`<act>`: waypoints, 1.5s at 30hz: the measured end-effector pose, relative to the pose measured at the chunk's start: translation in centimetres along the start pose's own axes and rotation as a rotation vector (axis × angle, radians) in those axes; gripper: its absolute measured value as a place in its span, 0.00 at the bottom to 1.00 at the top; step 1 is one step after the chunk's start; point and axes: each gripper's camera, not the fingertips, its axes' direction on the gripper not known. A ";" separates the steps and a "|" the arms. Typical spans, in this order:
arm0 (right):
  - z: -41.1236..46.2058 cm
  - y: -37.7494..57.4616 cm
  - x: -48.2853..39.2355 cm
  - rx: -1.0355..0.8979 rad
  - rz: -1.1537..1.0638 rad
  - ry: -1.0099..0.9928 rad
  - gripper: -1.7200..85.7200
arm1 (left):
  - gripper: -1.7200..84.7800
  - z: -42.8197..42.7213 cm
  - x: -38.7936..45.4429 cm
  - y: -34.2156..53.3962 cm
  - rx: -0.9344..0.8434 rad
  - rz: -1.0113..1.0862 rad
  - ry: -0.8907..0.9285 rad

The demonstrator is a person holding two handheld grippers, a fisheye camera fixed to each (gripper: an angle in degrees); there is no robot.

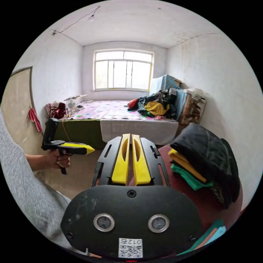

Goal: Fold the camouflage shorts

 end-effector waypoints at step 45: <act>74.4 -95.8 -44.2 0.062 0.270 -0.138 0.01 | 0.02 9.3 -29.0 -86.1 0.029 0.085 -0.309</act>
